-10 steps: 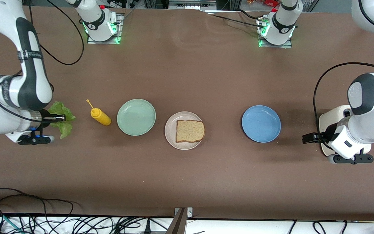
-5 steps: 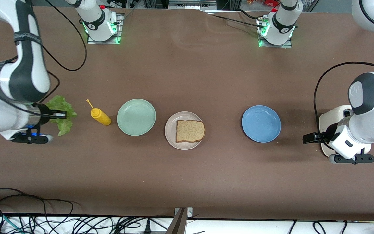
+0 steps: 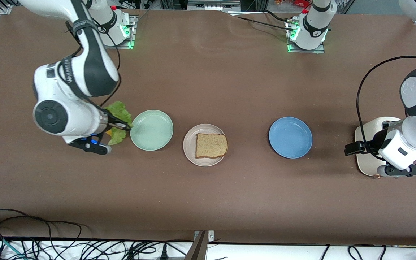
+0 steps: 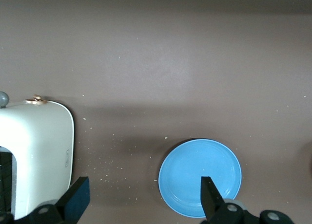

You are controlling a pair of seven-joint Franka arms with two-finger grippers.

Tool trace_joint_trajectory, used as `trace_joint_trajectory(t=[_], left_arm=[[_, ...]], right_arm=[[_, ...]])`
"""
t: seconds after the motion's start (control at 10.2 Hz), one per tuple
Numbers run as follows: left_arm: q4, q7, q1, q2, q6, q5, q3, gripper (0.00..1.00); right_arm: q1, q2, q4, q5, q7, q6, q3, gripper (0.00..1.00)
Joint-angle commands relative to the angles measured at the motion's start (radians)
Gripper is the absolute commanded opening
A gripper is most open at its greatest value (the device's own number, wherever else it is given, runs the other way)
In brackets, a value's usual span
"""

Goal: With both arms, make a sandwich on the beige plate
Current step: 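Carry the lettuce with the right gripper over the beige plate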

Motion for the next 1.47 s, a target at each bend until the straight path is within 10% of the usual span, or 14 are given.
trace_joint_trajectory(t=[0.0, 0.59, 1.38], left_arm=[[-0.004, -0.001, 0.005, -0.013, -0.018, 0.029, -0.012, 1.0], [0.001, 0.001, 0.013, -0.016, -0.02, 0.032, -0.007, 1.0], [0.004, 0.007, 0.015, -0.028, -0.021, 0.034, -0.007, 1.0]], right_arm=[[0.072, 0.051, 0.037, 0.058, 0.158, 0.074, -0.008, 0.0], [0.135, 0.111, 0.039, 0.175, 0.378, 0.306, -0.008, 0.0], [0.209, 0.177, 0.037, 0.074, 0.371, 0.619, -0.009, 0.0]])
